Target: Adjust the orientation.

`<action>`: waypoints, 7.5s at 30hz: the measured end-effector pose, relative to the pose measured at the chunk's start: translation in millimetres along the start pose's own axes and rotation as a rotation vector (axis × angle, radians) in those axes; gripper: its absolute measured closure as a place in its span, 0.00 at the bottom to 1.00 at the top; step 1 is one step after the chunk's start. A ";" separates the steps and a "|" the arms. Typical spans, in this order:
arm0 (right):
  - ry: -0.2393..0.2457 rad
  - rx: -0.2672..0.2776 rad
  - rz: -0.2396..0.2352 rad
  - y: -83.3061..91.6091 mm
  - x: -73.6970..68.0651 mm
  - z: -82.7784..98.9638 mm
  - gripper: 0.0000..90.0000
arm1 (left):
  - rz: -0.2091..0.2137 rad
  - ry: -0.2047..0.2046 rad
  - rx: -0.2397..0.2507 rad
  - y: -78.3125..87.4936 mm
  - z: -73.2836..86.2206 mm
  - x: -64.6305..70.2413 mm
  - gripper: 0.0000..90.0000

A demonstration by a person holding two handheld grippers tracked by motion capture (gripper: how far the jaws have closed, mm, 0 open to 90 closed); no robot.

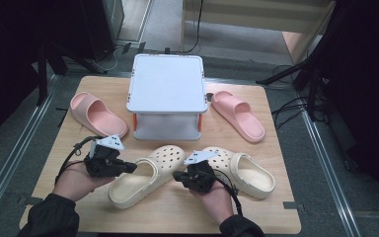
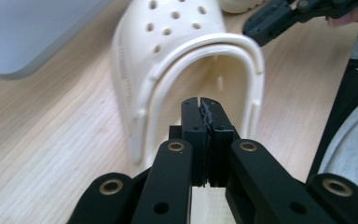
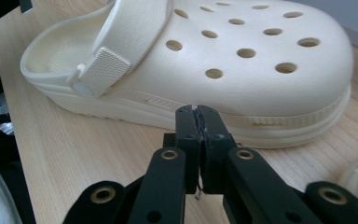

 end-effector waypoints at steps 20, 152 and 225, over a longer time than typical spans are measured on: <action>-0.011 -0.036 -0.026 -18.0 6.0 -3.0 1.00 | -0.060 0.168 -0.055 -18.8 34.4 -32.5 0.99; -0.109 0.012 0.151 98.3 55.7 2.3 0.86 | 0.030 0.123 0.079 -18.2 1.1 -36.8 0.38; -0.149 -0.043 0.198 68.6 102.7 14.3 0.97 | 0.029 0.159 -0.036 -39.1 24.6 -45.8 0.85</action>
Point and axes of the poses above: each handheld gripper's, and its own axes: y roughly backward along the jaws, z roughly out of its underside, x roughly to its right, the point moved 1 cm from there along -y, roughly forward along the jaws, and after that the axes turned 3 degrees about x, right-handed, at the moved point
